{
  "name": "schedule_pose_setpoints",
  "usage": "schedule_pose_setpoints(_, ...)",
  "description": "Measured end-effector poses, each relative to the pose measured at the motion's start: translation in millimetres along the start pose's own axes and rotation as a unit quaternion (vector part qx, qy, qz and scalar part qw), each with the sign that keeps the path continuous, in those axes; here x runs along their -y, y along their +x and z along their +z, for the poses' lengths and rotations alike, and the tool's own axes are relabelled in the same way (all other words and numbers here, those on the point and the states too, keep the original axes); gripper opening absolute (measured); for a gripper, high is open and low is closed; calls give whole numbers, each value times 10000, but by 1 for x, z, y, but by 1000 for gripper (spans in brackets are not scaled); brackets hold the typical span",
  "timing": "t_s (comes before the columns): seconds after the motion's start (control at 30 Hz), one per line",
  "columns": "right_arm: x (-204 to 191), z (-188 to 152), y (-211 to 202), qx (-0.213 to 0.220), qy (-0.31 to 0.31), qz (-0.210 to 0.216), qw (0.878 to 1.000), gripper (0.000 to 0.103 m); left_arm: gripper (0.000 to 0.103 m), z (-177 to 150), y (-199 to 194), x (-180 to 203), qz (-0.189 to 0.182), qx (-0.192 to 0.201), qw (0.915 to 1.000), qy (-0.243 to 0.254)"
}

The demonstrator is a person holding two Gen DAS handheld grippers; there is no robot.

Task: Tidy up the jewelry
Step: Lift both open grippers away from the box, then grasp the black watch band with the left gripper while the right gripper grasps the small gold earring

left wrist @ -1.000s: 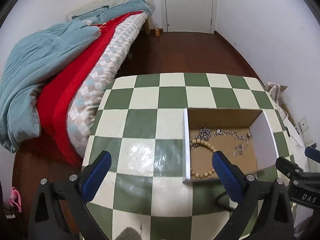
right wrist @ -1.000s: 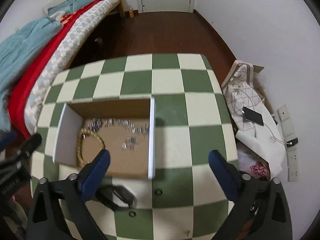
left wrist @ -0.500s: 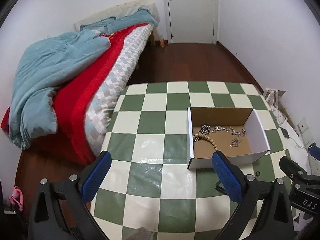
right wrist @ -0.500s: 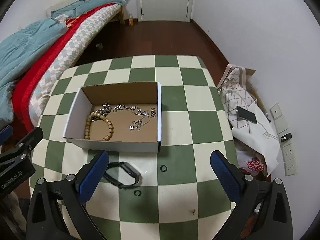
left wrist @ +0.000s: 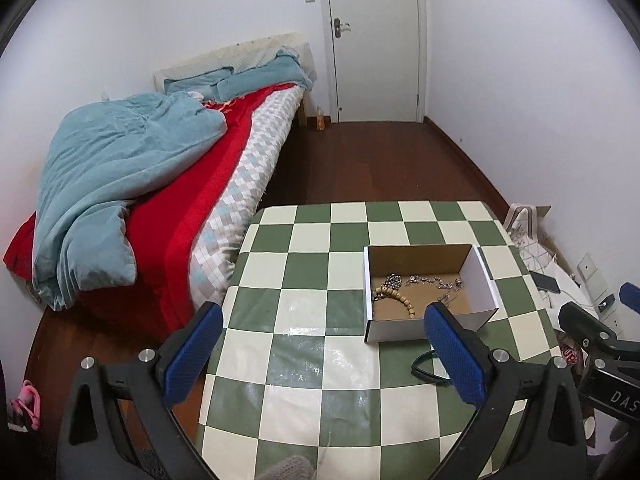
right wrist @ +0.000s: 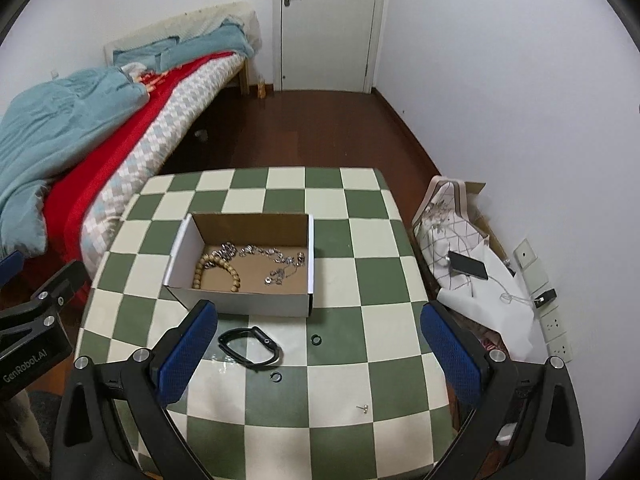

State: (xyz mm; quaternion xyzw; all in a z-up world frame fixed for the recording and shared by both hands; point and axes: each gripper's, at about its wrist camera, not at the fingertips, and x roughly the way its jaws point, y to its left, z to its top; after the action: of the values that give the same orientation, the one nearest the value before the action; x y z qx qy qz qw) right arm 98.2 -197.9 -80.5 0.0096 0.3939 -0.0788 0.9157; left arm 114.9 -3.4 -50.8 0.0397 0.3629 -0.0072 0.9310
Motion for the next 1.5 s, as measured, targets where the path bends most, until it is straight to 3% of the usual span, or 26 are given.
schedule_pose_setpoints(0.13, 5, -7, -12, 53, 127, 100, 9999, 103, 103, -11, -2, 4, 49, 132, 9999, 39)
schedule_pose_setpoints(0.33, 28, -43, 15, -396, 530, 118, 9977, 102, 103, -41, 44, 24, 261, -493, 9982, 200)
schedule_pose_setpoints(0.37, 33, -50, 21, -480, 603, 148, 9969, 100, 103, -47, 55, 29, 252, -643, 9974, 194)
schedule_pose_setpoints(0.43, 42, -65, 39, -711, 760, 185, 9944, 84, 103, -56, 77, 39, 177, -955, 9952, 146)
schedule_pose_setpoints(0.47, 47, -73, 49, -833, 831, 183, 9929, 72, 102, -60, 82, 43, 123, -1041, 9944, 132)
schedule_pose_setpoints(0.5, 52, -81, 58, -931, 906, 188, 9913, 68, 102, -64, 94, 49, 45, -1185, 9929, 111)
schedule_pose_setpoints(0.67, 78, -108, 89, -1179, 1302, 113, 9844, 68, 99, -76, 135, 73, -317, -1725, 9845, -58)
schedule_pose_setpoints(0.8, 99, -120, 101, -1229, 1547, -24, 9803, 68, 76, -86, 163, 87, -573, -2187, 9739, -202)
schedule_pose_setpoints(0.87, 110, -124, 104, -1222, 1660, -95, 9785, 68, 71, -90, 169, 92, -640, -2277, 9713, -233)
schedule_pose_setpoints(1.0, 129, -133, 108, -1231, 1859, -167, 9747, 68, 38, -96, 172, 97, -739, -2232, 9717, -209)
schedule_pose_setpoints(1.03, 132, -137, 110, -1248, 1888, -167, 9739, 68, 24, -97, 171, 99, -726, -2179, 9732, -88)
schedule_pose_setpoints(1.1, 133, -143, 114, -1298, 1886, -107, 9734, 68, 11, -100, 169, 102, -663, -2106, 9753, 96)
schedule_pose_setpoints(1.37, 96, -154, 125, -1241, 1427, 159, 9818, 68, 10, -114, 151, 91, -466, -1927, 9788, 507)
schedule_pose_setpoints(1.5, 71, -159, 134, -1181, 1032, 5, 9876, 54, 10, -120, 139, 78, -343, -1892, 9797, 573)
